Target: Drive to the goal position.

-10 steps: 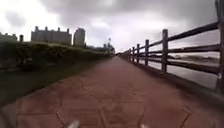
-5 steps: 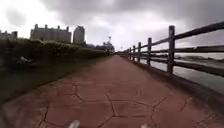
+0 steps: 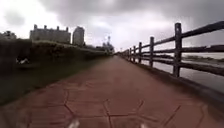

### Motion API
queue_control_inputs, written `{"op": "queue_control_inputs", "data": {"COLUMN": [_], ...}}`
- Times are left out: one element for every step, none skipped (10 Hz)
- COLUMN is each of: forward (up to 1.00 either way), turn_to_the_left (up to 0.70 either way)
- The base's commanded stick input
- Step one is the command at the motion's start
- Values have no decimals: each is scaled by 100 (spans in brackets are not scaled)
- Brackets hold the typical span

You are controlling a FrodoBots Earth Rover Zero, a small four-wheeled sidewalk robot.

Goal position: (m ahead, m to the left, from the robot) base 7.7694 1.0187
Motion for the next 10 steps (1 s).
{"op": "queue_control_inputs", "data": {"forward": [70, 70, 70, 70, 70, 70, 70, 70, 70, 70], "turn_to_the_left": [0, 0, 0, 0, 0, 0, 0, 0, 0, 0]}}
